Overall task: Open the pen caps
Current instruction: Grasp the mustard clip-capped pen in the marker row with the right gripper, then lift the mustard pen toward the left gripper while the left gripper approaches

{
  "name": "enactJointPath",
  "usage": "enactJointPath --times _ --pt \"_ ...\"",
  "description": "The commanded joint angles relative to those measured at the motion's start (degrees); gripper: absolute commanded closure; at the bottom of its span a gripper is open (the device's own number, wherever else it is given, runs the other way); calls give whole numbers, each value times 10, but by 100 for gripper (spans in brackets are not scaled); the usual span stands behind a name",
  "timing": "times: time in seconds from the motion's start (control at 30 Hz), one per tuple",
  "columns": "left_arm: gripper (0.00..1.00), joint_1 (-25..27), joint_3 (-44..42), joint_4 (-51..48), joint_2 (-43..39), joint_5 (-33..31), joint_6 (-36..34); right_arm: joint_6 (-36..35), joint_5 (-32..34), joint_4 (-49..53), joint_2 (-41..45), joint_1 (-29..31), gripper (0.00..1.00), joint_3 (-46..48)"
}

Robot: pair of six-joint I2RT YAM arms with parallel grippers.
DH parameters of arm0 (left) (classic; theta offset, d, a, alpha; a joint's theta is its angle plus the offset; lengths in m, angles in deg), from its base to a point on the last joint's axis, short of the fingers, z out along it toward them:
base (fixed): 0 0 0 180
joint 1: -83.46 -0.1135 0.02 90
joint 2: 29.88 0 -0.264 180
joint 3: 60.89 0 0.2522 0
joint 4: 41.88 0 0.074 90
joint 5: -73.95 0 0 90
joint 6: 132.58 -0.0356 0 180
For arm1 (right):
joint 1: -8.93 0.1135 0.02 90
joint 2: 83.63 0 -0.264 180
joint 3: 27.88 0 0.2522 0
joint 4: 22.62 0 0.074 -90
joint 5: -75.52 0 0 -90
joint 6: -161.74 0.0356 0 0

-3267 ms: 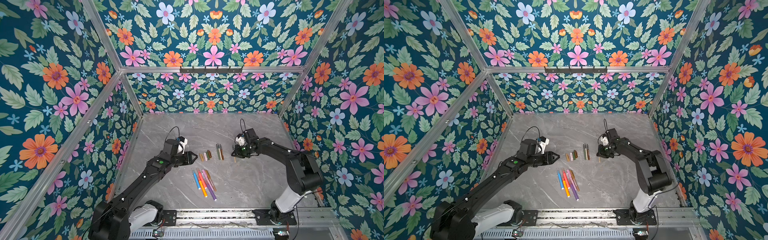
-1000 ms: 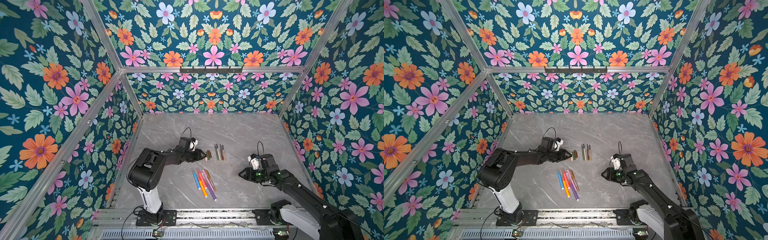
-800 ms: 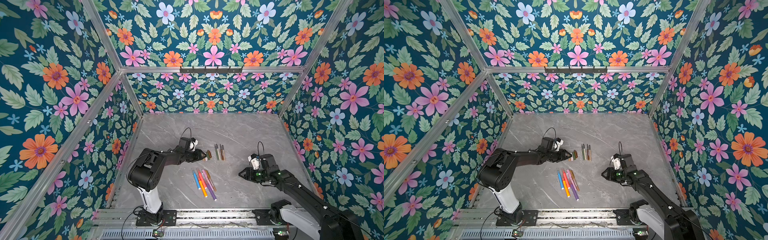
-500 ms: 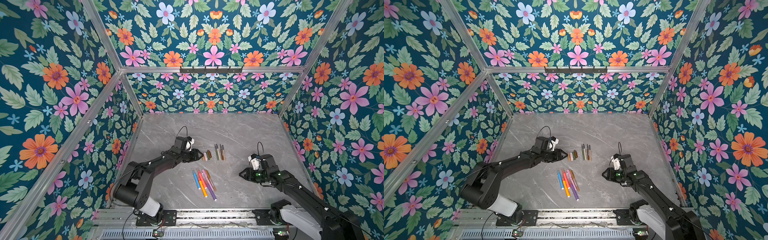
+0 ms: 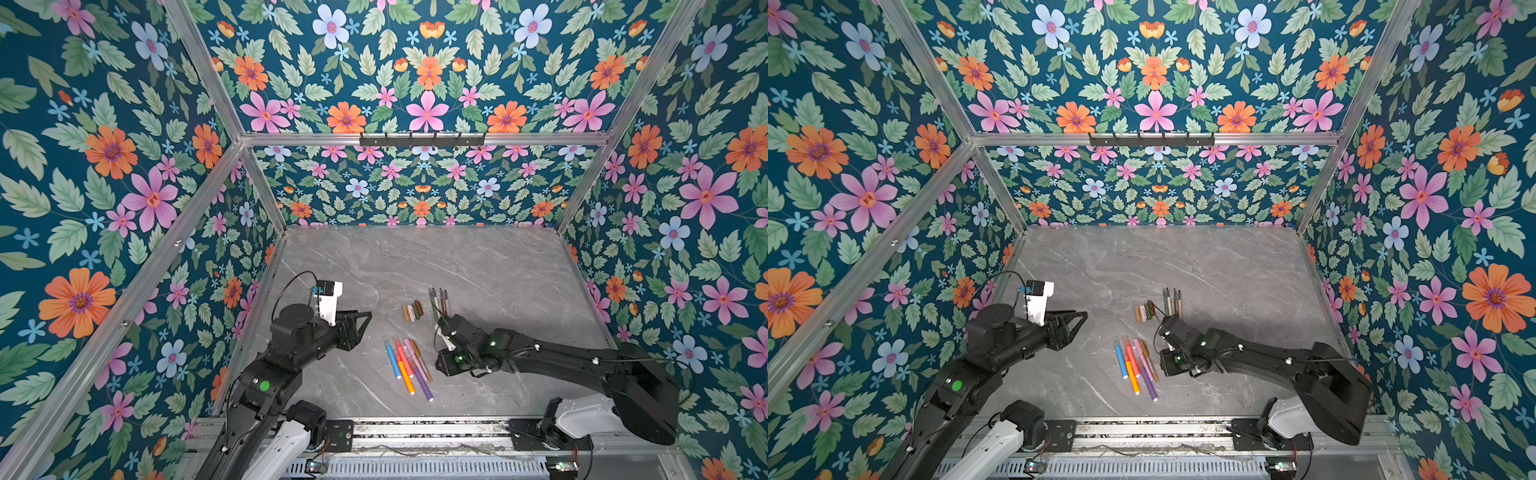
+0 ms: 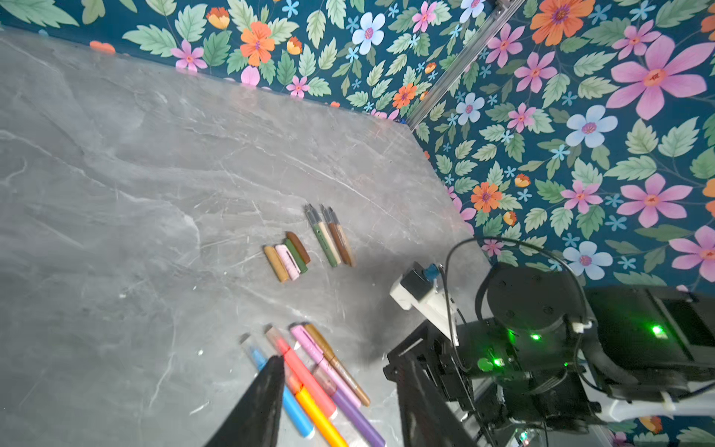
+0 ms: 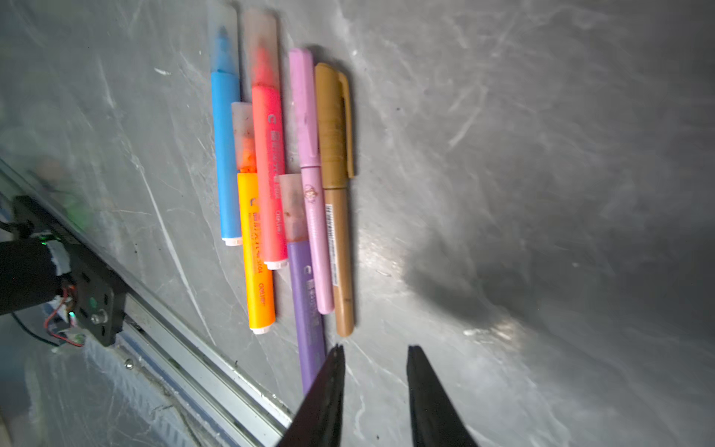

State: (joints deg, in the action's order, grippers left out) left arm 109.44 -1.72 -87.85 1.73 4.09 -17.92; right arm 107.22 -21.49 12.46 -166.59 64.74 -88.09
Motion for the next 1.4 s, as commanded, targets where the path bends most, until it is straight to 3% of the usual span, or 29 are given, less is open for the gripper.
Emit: enactJointPath --times 0.0,0.47,0.53,0.67,0.9,1.1,1.23,1.37 --pt "47 0 -6 -16 -21 -23 -19 -2 72 70 -55 15 68 -58" --pt "46 -2 -8 -20 11 0 -33 -3 69 86 -180 40 67 -145" --pt "46 -3 -8 -20 12 1 -33 6 74 91 -190 41 72 -148" --pt "46 -4 -8 -19 13 3 -34 18 86 100 -193 41 78 -147" --pt "46 -7 -9 -18 15 7 -35 46 123 124 -165 41 78 -122" --pt "46 -11 -10 -16 37 -11 -32 59 90 66 -126 41 67 -44" --pt "46 -11 -21 0 73 10 -3 62 82 48 -87 41 89 -9" --pt "46 -2 -96 126 119 100 91 69 58 -15 -7 41 95 52"
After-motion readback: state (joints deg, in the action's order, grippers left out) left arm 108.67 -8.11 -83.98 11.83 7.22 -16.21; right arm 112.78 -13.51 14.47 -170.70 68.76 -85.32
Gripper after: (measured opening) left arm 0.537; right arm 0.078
